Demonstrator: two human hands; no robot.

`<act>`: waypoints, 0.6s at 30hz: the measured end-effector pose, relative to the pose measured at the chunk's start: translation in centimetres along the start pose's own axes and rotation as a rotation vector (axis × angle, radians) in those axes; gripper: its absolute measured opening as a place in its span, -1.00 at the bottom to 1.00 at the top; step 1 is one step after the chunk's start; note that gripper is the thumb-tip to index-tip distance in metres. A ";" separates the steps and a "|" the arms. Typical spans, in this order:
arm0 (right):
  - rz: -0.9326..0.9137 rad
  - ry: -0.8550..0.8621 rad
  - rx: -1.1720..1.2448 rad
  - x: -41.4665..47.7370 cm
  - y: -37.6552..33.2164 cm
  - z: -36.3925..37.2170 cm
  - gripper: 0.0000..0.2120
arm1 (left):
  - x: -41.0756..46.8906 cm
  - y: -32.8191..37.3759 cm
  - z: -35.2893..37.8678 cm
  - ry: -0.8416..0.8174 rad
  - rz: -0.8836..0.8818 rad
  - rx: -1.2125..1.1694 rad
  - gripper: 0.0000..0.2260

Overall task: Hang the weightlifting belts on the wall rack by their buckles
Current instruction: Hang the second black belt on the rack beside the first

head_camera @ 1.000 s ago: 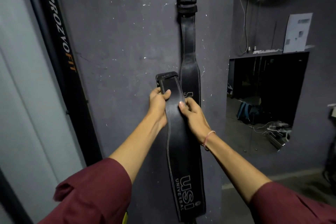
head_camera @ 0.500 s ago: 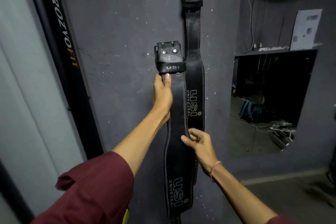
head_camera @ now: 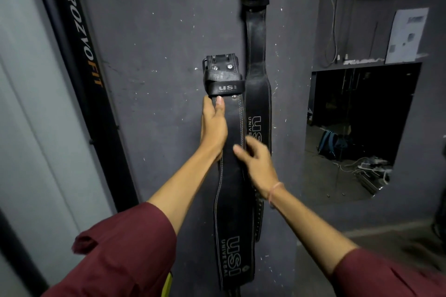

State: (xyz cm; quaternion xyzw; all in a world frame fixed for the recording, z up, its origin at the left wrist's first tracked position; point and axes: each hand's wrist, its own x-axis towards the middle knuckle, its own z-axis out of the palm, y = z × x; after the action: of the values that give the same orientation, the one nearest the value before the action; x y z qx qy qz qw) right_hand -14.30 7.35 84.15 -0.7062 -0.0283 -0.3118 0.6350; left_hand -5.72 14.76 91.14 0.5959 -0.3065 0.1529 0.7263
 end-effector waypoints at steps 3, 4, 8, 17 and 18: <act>0.104 -0.028 -0.053 -2.3 3.9 -0.7 -0.82 | -0.1 -0.4 -0.2 0.004 -0.016 0.006 -0.86; 0.089 -0.021 -0.073 -1.9 3.8 -0.7 -0.75 | -0.2 -0.3 -0.2 0.002 -0.018 0.006 -0.86; -0.067 0.052 0.070 3.3 -2.6 -0.6 -0.73 | -0.2 -0.4 0.6 -0.035 -0.037 -0.015 -0.87; -0.210 0.164 0.178 9.2 -7.1 -0.7 -0.92 | -3.1 0.3 1.4 -0.123 -0.030 0.126 -0.70; -0.198 0.186 0.196 9.4 -7.4 -0.8 -0.92 | -4.4 -0.4 1.2 -0.160 -0.075 0.182 -0.63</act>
State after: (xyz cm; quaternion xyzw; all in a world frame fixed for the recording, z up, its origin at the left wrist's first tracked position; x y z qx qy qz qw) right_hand -10.30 4.69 95.13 -0.6027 -0.0694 -0.4327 0.6669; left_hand -9.16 14.14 88.24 0.6807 -0.3259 0.1046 0.6476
